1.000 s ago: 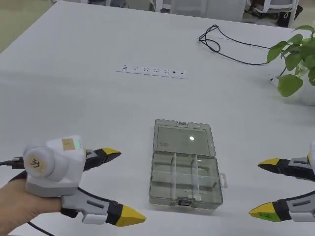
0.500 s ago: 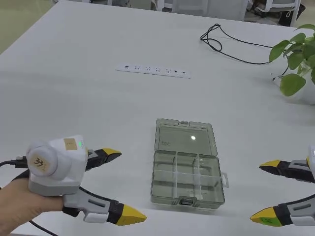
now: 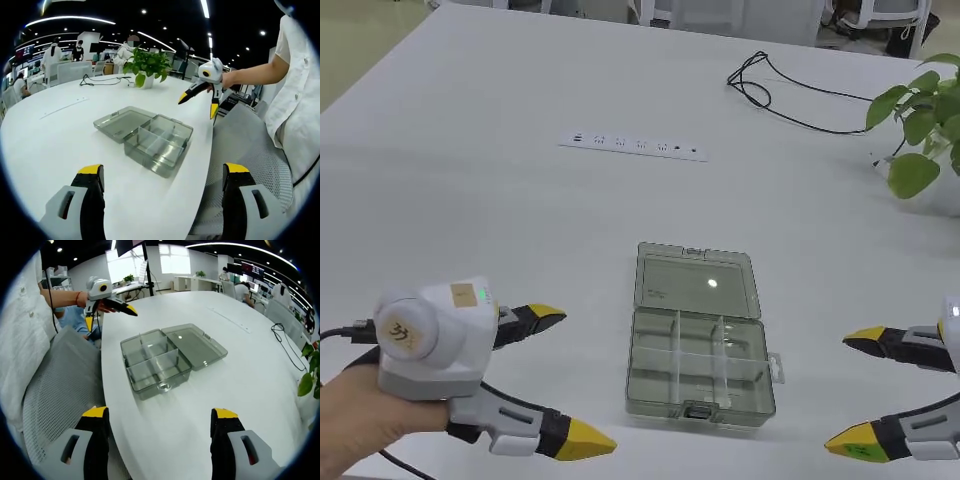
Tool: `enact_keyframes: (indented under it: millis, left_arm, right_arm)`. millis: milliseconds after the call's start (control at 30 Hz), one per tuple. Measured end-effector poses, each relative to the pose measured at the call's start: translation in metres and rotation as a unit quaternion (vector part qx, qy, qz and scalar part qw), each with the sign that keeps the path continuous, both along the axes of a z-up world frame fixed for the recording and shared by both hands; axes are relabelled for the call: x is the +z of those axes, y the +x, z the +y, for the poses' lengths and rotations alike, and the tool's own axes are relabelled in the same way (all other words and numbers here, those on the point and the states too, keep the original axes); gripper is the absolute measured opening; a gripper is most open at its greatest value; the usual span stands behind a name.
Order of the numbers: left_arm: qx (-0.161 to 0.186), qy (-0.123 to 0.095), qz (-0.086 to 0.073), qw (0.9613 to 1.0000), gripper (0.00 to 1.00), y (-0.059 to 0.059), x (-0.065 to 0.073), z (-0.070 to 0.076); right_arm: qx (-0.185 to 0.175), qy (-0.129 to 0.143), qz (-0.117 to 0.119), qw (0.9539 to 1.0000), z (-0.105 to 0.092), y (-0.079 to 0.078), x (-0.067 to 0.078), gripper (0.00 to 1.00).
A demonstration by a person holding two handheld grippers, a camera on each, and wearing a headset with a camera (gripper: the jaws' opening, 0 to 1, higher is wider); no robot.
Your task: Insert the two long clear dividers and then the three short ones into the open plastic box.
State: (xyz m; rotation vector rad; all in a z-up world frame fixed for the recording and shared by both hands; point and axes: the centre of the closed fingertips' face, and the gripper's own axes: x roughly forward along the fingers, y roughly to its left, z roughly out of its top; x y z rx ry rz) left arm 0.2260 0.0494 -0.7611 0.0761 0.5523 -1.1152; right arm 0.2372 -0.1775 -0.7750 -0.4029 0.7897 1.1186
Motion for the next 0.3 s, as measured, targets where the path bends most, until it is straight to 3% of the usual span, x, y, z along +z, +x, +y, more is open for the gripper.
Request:
enact_keyframes:
  millis: [300]
  left_arm:
    - [-0.002, 0.001, 0.002, 1.0000, 1.00, -0.0006, -0.0014, 0.0005]
  right_arm:
    - [0.004, -0.001, 0.000, 1.0000, 0.0006, -0.0005, -0.0016, 0.84]
